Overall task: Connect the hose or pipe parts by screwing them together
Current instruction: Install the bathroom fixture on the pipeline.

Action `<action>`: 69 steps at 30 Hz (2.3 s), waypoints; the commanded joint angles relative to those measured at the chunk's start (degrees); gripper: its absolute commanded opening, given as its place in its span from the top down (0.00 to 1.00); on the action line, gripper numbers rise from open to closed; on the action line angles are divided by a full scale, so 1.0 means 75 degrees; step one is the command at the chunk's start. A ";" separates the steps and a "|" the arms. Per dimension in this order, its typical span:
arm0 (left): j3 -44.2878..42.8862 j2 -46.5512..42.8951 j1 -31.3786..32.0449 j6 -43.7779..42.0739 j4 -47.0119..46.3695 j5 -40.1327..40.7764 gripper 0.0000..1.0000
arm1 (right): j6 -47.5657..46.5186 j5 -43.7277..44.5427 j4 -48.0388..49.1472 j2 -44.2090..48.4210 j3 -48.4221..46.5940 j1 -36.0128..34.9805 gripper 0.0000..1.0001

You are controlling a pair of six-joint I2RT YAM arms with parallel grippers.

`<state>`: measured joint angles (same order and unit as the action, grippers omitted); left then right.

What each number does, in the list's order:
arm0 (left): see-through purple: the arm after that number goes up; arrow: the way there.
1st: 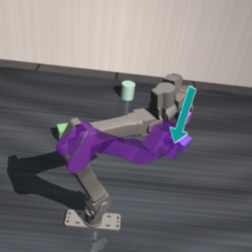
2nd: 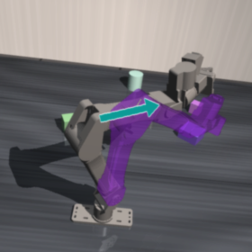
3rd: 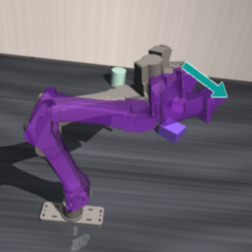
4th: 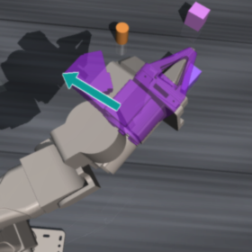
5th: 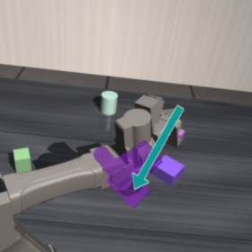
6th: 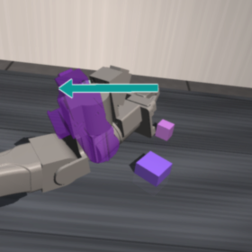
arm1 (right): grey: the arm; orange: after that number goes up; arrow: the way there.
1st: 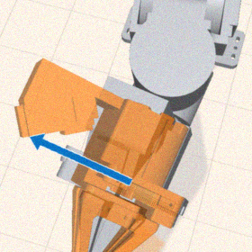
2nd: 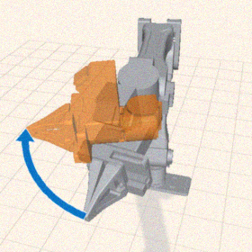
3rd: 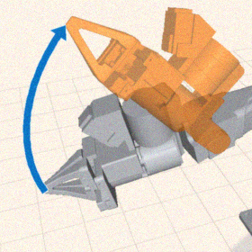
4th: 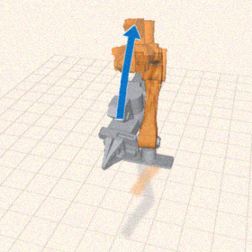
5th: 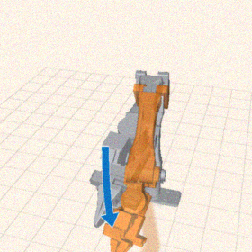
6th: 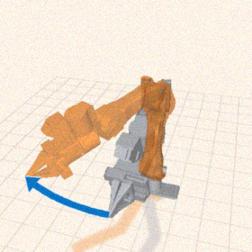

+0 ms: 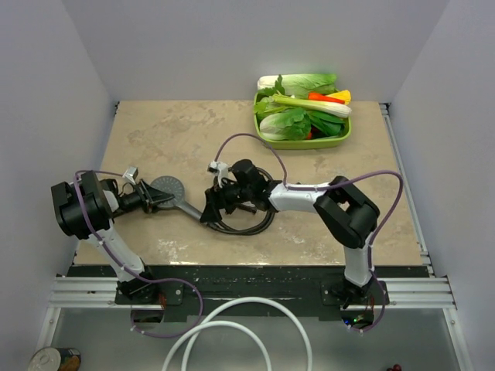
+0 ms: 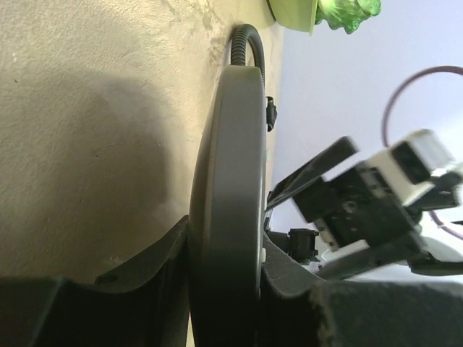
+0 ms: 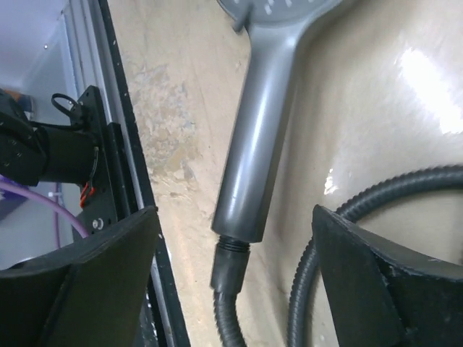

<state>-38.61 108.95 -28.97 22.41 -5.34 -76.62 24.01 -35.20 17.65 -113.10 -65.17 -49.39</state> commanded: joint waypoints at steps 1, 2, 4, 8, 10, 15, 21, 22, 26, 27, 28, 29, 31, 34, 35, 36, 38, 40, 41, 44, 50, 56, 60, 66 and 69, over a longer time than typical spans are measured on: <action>0.0027 -0.0276 -0.0028 -0.0129 0.0021 -0.0647 1.00 | -0.1886 0.1222 -0.1776 0.1098 -0.0872 -0.0025 0.03; 0.0027 -0.0288 -0.0028 -0.0129 0.0021 -0.0624 1.00 | -0.2364 0.1526 -0.2324 0.1215 -0.0990 -0.0036 0.01; 0.0027 -0.0265 -0.0028 -0.0117 0.0021 -0.0624 1.00 | -0.2824 0.1856 -0.2890 0.1508 -0.1294 -0.0152 0.01; 0.0027 -0.0194 -0.0028 -0.0094 0.0021 -0.0601 1.00 | -0.4485 0.3516 -0.4329 0.1721 -0.1588 -0.1112 0.01; 0.0027 -0.0194 -0.0051 -0.0094 0.0021 -0.0589 1.00 | -0.4887 0.4935 -0.4824 0.1476 -0.1903 -0.1871 0.01; 0.0039 -0.0217 -0.0039 -0.0082 0.0021 -0.0577 1.00 | -0.5205 0.6192 -0.5002 0.1123 -0.1929 -0.2590 0.02; 0.0027 -0.0241 -0.0039 -0.0082 0.0021 -0.0589 1.00 | -0.5287 0.6755 -0.4990 0.0737 -0.2045 -0.2743 0.04; 0.0027 -0.0241 -0.0039 -0.0082 0.0021 -0.0589 1.00 | -0.5299 0.6930 -0.4886 0.0701 -0.2022 -0.2755 0.04; 0.0039 -0.0264 -0.0040 -0.0094 0.0033 -0.0612 1.00 | -0.5311 0.7236 -0.4674 0.0455 -0.2022 -0.2802 0.07; 0.0027 -0.0276 -0.0039 -0.0094 0.0033 -0.0612 1.00 | -0.5287 0.7202 -0.4639 0.0374 -0.2010 -0.2802 0.08; 0.0027 -0.0276 -0.0051 -0.0094 0.0044 -0.0612 1.00 | -0.5287 0.7178 -0.4569 0.0326 -0.2010 -0.2802 0.09; 0.0027 -0.0288 -0.0040 -0.0094 0.0045 -0.0624 1.00 | -0.5252 0.7004 -0.4568 0.0291 -0.2022 -0.2802 0.10; 0.0027 -0.0288 -0.0051 -0.0094 0.0056 -0.0636 1.00 | -0.5194 0.6897 -0.4475 0.0186 -0.2034 -0.2802 0.14; 0.0015 -0.0276 -0.0051 -0.0094 0.0056 -0.0647 1.00 | -0.5042 0.6698 -0.4416 0.0022 -0.2092 -0.2779 0.23; 0.0015 -0.0265 -0.0063 -0.0094 0.0056 -0.0659 1.00 | -0.4995 0.6663 -0.4416 -0.0014 -0.2104 -0.2755 0.28; 0.0015 -0.0264 -0.0063 -0.0117 0.0068 -0.0659 1.00 | -0.4959 0.6546 -0.4427 -0.0037 -0.2139 -0.2743 0.30; 0.0015 -0.0264 -0.0063 -0.0117 0.0068 -0.0659 1.00 | -0.4831 0.6452 -0.4381 -0.0037 -0.2151 -0.2674 0.36; 0.0015 -0.0265 -0.0063 -0.0117 0.0080 -0.0671 1.00 | -0.4714 0.6253 -0.4357 -0.0014 -0.2174 -0.2615 0.40; 0.0015 -0.0288 -0.0063 -0.0129 0.0080 -0.0671 1.00 | -0.4655 0.6159 -0.4346 -0.0002 -0.2198 -0.2545 0.47; 0.0015 -0.0311 -0.0063 -0.0129 0.0080 -0.0683 1.00 | -0.4514 0.5854 -0.4357 -0.0025 -0.2291 -0.2427 0.72; 0.0015 -0.0370 -0.0075 -0.0176 0.0115 -0.0718 1.00 | -0.4315 0.4954 -0.4357 -0.0049 -0.2432 -0.2228 1.00; 0.0004 -0.0393 -0.0051 -0.0199 0.0138 -0.0729 1.00 | -0.3730 0.2465 -0.3983 0.0056 -0.2374 -0.1597 1.00; -0.0008 -0.0405 -0.0016 -0.0223 0.0173 -0.0741 1.00 | -0.2618 -0.0241 -0.3059 -0.0025 -0.2105 -0.0846 1.00; -0.0113 -0.0417 0.0019 -0.0526 0.0512 -0.0811 1.00 | -0.0275 -0.2920 -0.0412 -0.0634 -0.1682 -0.0388 0.96; -0.0172 -0.0417 0.0019 -0.0680 0.0677 -0.0835 1.00 | 0.0638 -0.3321 0.0607 -0.0927 -0.1577 -0.0318 0.93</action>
<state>-39.55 108.16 -30.39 22.28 -2.94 -76.01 15.68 -41.80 -1.50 -119.22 -76.29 -50.17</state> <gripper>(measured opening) 0.341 0.295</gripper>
